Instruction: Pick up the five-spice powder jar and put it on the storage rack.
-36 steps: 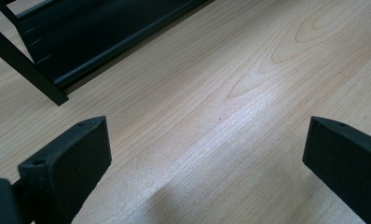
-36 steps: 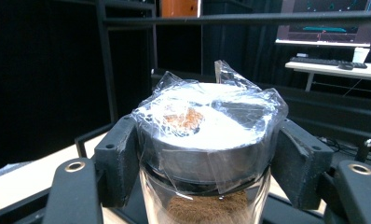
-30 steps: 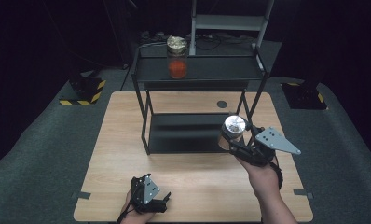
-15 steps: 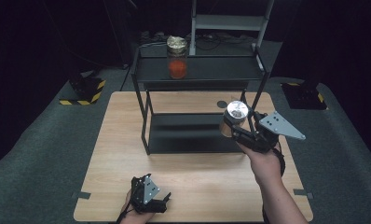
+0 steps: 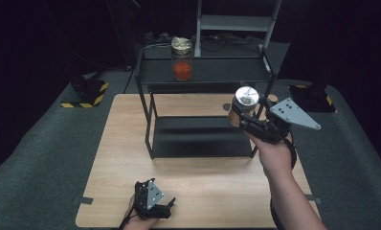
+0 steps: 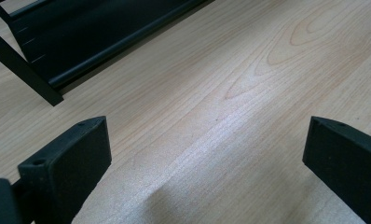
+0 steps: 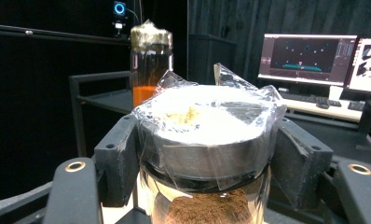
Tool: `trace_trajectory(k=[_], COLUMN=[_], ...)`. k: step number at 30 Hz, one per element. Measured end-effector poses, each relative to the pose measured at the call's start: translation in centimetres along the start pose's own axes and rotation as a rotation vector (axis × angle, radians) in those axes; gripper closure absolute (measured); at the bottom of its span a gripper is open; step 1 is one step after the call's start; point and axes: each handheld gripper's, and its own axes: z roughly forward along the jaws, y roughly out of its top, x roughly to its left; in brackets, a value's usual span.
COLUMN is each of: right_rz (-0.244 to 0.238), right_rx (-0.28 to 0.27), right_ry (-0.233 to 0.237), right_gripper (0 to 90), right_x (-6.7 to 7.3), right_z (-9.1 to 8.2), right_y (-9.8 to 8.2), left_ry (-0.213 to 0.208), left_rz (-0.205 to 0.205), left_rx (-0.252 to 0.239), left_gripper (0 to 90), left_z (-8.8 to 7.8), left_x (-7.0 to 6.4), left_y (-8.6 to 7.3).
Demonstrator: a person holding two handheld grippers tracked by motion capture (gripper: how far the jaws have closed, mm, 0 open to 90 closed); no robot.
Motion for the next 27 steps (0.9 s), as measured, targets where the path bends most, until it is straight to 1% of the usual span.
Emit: trace_trajectory(k=[7,13,20,27], right_rz=[-0.003,0.011,0.017,0.006], right_rx=[-0.017,-0.028,-0.031,-0.03], right_ry=[-0.01,-0.02,-0.022,-0.022], right_gripper=[31.6,31.7,31.7,31.7], right_x=[-0.1,-0.6,-1.0,-1.0], right_z=[0.5,1.3,2.3,3.5], right_y=[1.7,3.0,3.5,4.2], left_ry=[0.001,0.002,-0.003,-0.006], left_rz=[-0.004,-0.005,-0.008,-0.009], left_rx=[0.0,-0.002,-0.005,-0.009], left_gripper=[1.2,1.2,1.2,1.2], left_z=[0.0,0.0,-0.1,-0.1], left_x=[0.0,0.0,0.1,0.2], left_y=[0.0,0.0,-0.1,-0.2])
